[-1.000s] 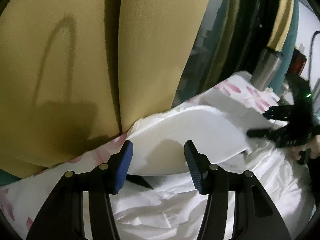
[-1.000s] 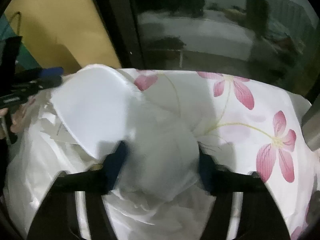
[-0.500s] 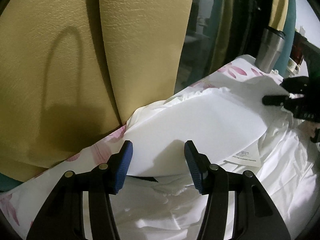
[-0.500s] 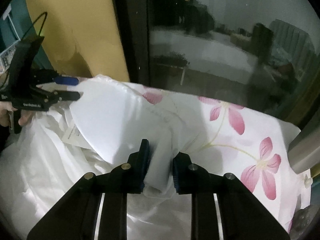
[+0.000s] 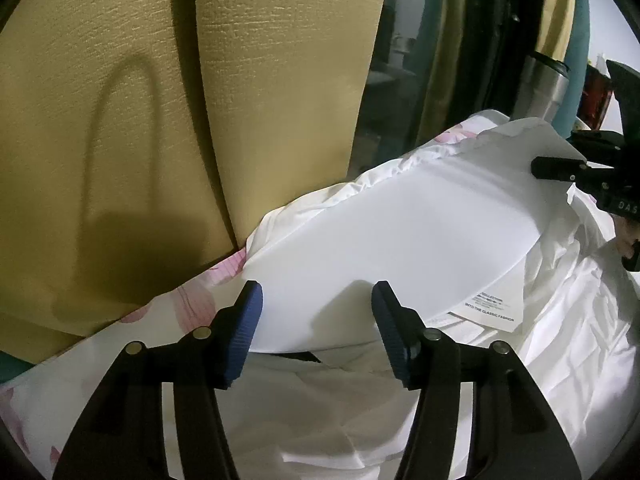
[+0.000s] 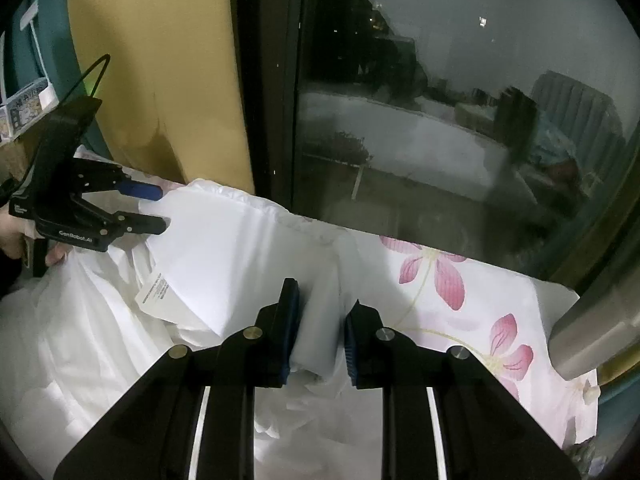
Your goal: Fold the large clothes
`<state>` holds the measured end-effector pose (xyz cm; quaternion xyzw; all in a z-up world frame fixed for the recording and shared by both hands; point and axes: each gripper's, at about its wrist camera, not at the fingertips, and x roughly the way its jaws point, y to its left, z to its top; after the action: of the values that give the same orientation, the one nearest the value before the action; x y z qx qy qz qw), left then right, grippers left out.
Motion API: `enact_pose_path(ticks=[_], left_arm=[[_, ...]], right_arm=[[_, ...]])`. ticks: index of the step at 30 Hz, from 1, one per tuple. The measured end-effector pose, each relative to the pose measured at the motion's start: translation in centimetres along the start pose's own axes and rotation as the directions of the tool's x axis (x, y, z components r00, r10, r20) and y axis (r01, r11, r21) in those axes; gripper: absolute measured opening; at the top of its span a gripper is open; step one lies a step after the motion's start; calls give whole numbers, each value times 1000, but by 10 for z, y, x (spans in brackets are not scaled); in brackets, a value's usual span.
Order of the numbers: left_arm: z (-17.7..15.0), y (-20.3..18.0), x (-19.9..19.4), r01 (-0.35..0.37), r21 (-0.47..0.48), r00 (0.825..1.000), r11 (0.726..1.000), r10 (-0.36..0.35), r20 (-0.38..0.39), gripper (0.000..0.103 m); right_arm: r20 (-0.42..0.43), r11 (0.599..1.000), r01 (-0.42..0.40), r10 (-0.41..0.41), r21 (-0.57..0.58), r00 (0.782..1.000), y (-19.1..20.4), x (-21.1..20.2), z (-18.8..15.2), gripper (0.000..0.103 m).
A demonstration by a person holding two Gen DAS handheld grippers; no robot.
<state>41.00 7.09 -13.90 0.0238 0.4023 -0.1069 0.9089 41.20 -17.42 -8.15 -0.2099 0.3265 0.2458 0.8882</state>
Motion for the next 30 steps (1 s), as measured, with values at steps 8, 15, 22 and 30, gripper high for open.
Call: enact_pose_path(ticks=[8,15,22,30], left_arm=[[4,-5,-1,55,31,998,998,-55,6,0],[5,-8,-24,53,35,996,998,-55,64,0],[-6,-24,-67,-1,99,986,995,-16,167,0],[-12,-6,-60,73,0,994,997,-73,80,7]], right_arm=[[30,1000,14,-13,-22,999,7,-7,2,18],[77,995,63,-57,-84,995,22,-26,9,17],[113,964,192,-174,-184,978,47,-44,-5,17],[129,873,315,-288,-372,949,87,-38,-48,17]])
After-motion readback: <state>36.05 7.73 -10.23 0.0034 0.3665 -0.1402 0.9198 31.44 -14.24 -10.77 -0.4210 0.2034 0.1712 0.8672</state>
